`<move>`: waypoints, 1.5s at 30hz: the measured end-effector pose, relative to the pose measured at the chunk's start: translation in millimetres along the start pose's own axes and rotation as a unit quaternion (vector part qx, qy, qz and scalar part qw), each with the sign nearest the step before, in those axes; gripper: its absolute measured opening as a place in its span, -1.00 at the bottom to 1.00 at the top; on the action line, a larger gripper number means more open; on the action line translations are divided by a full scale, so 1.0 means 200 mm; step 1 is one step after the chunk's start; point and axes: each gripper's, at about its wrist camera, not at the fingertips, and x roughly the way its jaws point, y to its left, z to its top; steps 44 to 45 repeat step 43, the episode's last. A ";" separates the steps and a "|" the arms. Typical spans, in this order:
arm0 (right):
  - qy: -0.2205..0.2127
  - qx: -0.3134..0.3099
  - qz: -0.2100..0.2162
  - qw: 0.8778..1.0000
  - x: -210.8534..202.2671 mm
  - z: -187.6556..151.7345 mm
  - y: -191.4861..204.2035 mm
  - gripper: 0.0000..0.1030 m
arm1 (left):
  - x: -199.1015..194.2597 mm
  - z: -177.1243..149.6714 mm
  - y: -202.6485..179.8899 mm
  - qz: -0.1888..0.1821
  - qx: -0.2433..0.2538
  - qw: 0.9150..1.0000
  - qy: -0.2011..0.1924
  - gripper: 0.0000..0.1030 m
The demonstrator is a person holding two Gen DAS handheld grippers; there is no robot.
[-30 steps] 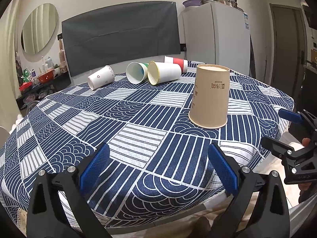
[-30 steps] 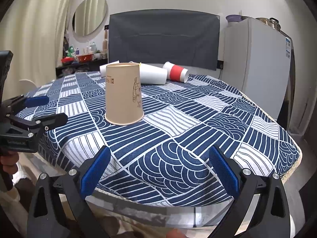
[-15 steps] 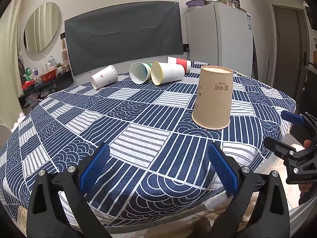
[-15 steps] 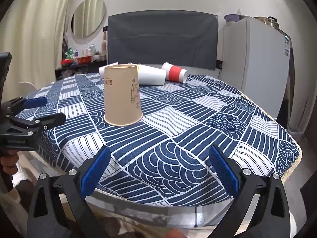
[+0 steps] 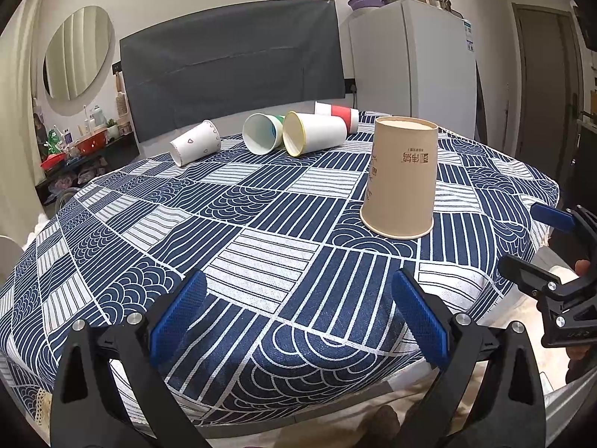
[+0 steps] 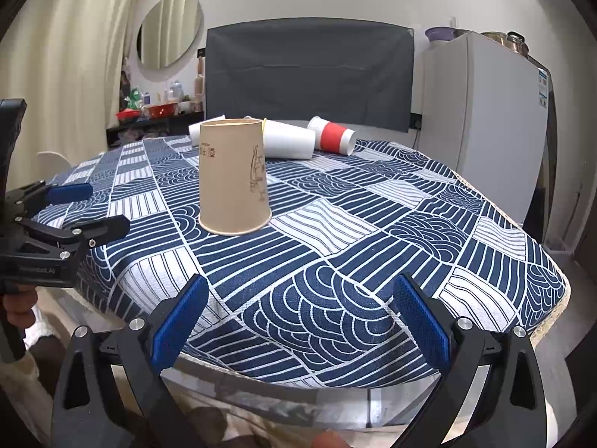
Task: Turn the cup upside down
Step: 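Open the right gripper and pull it back from the cup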
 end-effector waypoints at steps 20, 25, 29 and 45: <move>0.004 -0.013 0.005 1.000 0.01 0.00 0.03 0.85 | -0.02 0.00 0.00 -0.009 0.001 1.000 -0.003 0.89; 0.003 -0.013 0.002 1.000 0.01 0.01 0.04 0.85 | -0.04 0.01 0.01 -0.009 0.000 1.000 -0.007 0.89; 0.007 -0.018 0.003 1.000 0.02 0.01 0.05 0.85 | -0.05 0.01 0.01 -0.012 -0.002 1.000 -0.010 0.89; -0.012 -0.034 0.018 0.999 -0.01 0.05 0.11 0.85 | -0.06 0.05 0.06 -0.015 -0.005 1.000 -0.015 0.89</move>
